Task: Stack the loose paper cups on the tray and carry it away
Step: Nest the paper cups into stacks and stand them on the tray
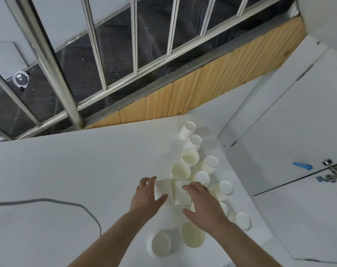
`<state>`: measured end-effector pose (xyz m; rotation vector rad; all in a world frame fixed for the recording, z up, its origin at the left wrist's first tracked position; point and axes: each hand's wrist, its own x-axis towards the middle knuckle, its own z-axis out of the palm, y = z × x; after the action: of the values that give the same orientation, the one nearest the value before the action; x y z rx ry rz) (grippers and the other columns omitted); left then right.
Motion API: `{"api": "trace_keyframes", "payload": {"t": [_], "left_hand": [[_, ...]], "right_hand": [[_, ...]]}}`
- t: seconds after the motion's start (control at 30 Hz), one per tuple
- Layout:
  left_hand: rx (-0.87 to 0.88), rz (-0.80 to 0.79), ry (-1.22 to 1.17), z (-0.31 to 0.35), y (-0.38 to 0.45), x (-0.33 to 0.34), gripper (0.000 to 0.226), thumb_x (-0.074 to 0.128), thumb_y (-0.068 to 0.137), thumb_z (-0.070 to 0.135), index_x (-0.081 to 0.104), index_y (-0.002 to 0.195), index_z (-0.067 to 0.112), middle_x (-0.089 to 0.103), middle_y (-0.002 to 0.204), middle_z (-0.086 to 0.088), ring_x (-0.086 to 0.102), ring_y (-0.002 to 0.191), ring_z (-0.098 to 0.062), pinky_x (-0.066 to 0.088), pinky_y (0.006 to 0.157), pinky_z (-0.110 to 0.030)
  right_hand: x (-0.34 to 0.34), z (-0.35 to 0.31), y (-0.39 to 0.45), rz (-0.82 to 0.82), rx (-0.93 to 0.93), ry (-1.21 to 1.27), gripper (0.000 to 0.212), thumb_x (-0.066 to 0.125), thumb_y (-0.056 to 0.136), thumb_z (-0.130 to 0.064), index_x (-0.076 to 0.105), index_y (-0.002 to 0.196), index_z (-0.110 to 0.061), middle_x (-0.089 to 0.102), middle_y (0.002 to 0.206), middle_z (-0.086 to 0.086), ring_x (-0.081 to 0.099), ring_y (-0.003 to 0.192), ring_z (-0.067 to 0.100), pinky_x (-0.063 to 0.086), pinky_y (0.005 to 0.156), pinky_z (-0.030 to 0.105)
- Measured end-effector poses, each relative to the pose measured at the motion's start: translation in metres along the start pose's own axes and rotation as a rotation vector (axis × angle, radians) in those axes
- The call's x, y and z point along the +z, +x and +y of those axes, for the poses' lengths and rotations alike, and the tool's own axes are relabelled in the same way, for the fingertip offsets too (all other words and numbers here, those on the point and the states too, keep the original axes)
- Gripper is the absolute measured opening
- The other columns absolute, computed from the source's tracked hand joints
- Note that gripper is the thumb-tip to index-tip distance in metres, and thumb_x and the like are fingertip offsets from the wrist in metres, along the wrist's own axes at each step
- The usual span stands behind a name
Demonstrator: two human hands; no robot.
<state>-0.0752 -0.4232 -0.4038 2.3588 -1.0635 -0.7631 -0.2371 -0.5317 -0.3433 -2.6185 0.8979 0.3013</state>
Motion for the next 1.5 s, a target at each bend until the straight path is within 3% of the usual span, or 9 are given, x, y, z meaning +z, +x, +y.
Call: {"api": "trace_keyframes", "payload": {"t": [0.17, 0.3, 0.53, 0.63, 0.83, 1.03, 1.3, 1.5], "left_hand": [[-0.086, 0.026, -0.181, 0.001, 0.017, 0.005, 0.055, 0.056, 0.089, 0.045, 0.04, 0.136, 0.022, 0.035, 0.139, -0.003, 0.058, 0.105, -0.022, 0.046, 0.091, -0.029], [-0.108, 0.025, -0.251, 0.002, 0.024, 0.009, 0.036, 0.058, 0.091, 0.037, 0.051, 0.122, 0.02, 0.039, 0.132, -0.002, 0.057, 0.092, -0.016, 0.044, 0.085, -0.025], [0.006, 0.073, -0.267, -0.005, 0.02, 0.005, 0.012, 0.062, 0.089, 0.031, 0.056, 0.09, 0.021, 0.048, 0.12, 0.002, 0.052, 0.091, -0.005, 0.037, 0.077, -0.018], [0.089, 0.109, -0.166, -0.012, 0.009, -0.005, 0.012, 0.062, 0.088, 0.033, 0.053, 0.085, 0.026, 0.042, 0.127, 0.008, 0.055, 0.094, -0.008, 0.043, 0.078, -0.022], [0.187, 0.083, 0.075, -0.022, -0.008, -0.009, 0.016, 0.059, 0.089, 0.036, 0.058, 0.094, 0.021, 0.03, 0.143, 0.007, 0.05, 0.115, -0.015, 0.044, 0.078, -0.023], [0.231, 0.089, 0.103, -0.024, -0.014, -0.006, 0.028, 0.062, 0.084, 0.036, 0.052, 0.106, 0.022, 0.026, 0.146, 0.003, 0.048, 0.119, -0.017, 0.047, 0.08, -0.025], [0.229, 0.087, 0.101, -0.021, -0.017, -0.005, 0.04, 0.063, 0.082, 0.035, 0.044, 0.115, 0.023, 0.03, 0.14, 0.01, 0.047, 0.114, -0.015, 0.044, 0.081, -0.024], [0.176, 0.094, 0.072, -0.019, -0.02, -0.006, 0.045, 0.063, 0.081, 0.035, 0.044, 0.121, 0.026, 0.034, 0.135, 0.011, 0.045, 0.115, -0.014, 0.044, 0.082, -0.024]], "right_hand": [[-0.003, 0.008, 0.003, -0.004, -0.008, 0.004, 0.063, 0.056, 0.09, -0.042, 0.03, 0.146, -0.029, 0.028, 0.144, -0.01, 0.036, 0.129, 0.011, 0.049, 0.09, 0.03], [-0.005, 0.011, 0.006, -0.011, -0.006, 0.012, 0.062, 0.057, 0.09, -0.041, 0.031, 0.145, -0.029, 0.029, 0.143, -0.01, 0.037, 0.129, 0.011, 0.049, 0.091, 0.03], [-0.005, 0.018, 0.013, -0.016, 0.021, 0.006, 0.057, 0.056, 0.092, -0.039, 0.035, 0.143, -0.028, 0.033, 0.142, -0.012, 0.04, 0.126, 0.01, 0.05, 0.087, 0.029], [-0.005, 0.017, 0.019, -0.029, 0.051, 0.013, 0.057, 0.058, 0.091, -0.039, 0.036, 0.142, -0.026, 0.034, 0.141, -0.012, 0.046, 0.122, 0.011, 0.05, 0.084, 0.029], [-0.001, 0.013, 0.031, -0.061, 0.076, 0.026, 0.053, 0.063, 0.088, -0.038, 0.04, 0.134, -0.026, 0.035, 0.136, -0.011, 0.055, 0.106, 0.013, 0.052, 0.078, 0.03], [0.008, 0.011, 0.04, -0.083, 0.091, 0.024, 0.054, 0.068, 0.084, -0.032, 0.038, 0.128, -0.025, 0.034, 0.133, -0.011, 0.057, 0.103, 0.015, 0.051, 0.074, 0.03], [0.016, 0.008, 0.043, -0.067, 0.039, 0.073, 0.057, 0.073, 0.079, -0.034, 0.038, 0.123, -0.025, 0.036, 0.127, -0.01, 0.057, 0.095, 0.015, 0.052, 0.075, 0.031], [0.018, 0.005, 0.034, -0.058, -0.008, 0.174, 0.043, 0.068, 0.084, -0.027, 0.043, 0.12, -0.027, 0.047, 0.114, -0.013, 0.055, 0.082, 0.01, 0.05, 0.075, 0.028]]}}
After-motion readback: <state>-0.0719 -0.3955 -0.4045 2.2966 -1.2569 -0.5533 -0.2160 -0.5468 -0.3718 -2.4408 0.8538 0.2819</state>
